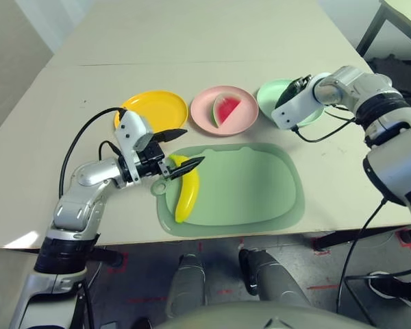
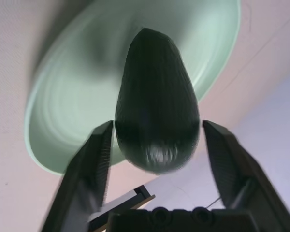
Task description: Place the fruits into color-matched plates.
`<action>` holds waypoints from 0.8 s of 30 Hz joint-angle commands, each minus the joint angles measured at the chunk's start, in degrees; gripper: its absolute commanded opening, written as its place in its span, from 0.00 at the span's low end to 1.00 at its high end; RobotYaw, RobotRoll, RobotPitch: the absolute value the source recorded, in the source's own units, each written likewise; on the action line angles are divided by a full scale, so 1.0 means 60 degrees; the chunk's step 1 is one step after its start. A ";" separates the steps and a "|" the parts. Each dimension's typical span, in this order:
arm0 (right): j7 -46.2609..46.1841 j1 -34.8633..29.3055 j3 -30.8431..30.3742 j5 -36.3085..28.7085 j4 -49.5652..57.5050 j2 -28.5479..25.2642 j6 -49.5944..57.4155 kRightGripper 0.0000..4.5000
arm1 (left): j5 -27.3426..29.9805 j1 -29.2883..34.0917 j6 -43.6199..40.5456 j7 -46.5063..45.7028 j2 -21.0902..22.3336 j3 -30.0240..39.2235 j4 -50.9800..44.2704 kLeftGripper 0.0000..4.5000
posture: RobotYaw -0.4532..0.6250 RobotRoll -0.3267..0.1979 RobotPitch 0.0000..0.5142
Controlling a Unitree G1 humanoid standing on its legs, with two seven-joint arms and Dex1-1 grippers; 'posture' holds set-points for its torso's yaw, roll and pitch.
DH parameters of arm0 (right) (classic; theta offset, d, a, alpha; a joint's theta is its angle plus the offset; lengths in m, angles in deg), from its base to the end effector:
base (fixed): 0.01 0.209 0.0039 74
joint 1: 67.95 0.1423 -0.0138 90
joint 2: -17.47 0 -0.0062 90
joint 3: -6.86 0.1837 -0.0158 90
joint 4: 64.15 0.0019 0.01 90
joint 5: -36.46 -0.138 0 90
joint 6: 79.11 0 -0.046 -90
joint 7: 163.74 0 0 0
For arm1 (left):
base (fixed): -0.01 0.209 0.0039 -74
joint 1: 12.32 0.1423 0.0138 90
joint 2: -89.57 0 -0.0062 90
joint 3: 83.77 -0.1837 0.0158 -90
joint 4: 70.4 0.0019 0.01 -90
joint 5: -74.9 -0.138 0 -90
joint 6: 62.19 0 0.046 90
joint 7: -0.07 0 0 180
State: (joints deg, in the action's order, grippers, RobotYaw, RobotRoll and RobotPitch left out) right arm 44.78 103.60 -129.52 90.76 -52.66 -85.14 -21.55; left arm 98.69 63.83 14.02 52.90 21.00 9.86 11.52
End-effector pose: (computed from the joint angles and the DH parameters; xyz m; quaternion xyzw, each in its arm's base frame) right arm 0.3750 -0.1762 0.2285 -0.8318 0.0908 0.3337 0.4343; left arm 0.2389 0.2471 0.1543 0.1421 -0.0149 -0.4521 0.8804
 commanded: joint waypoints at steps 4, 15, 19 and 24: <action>0.0176 -0.0004 0.0200 -0.0139 -0.0024 -0.0201 -0.0136 0.99 | -0.0221 0.0012 0.0251 0.0221 0.0082 -0.0036 0.0259 1.00 | 0.42 0.62 0.35; 0.2467 0.0184 0.2480 -0.2624 0.0454 -0.0692 -0.0691 0.99 | -0.0908 -0.0180 0.1025 0.0698 0.0861 -0.0035 0.0571 1.00 | 0.42 0.62 0.36; 0.4981 -0.0634 0.4494 -0.5272 0.1441 -0.0859 0.0141 0.99 | -0.1042 -0.0296 0.1402 0.1045 0.1511 0.0242 0.1020 1.00 | 0.42 0.62 0.38; 0.7097 -0.2811 0.6251 -0.8258 0.4974 -0.0692 0.3612 0.99 | -0.0885 -0.0550 0.1340 0.1365 0.1843 0.0267 0.1205 1.00 | 0.40 0.62 0.40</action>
State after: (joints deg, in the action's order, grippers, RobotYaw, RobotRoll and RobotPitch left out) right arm 83.68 89.23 -94.50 46.86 -29.05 -89.47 -7.06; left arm 93.18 60.76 22.12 60.00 31.68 11.56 18.21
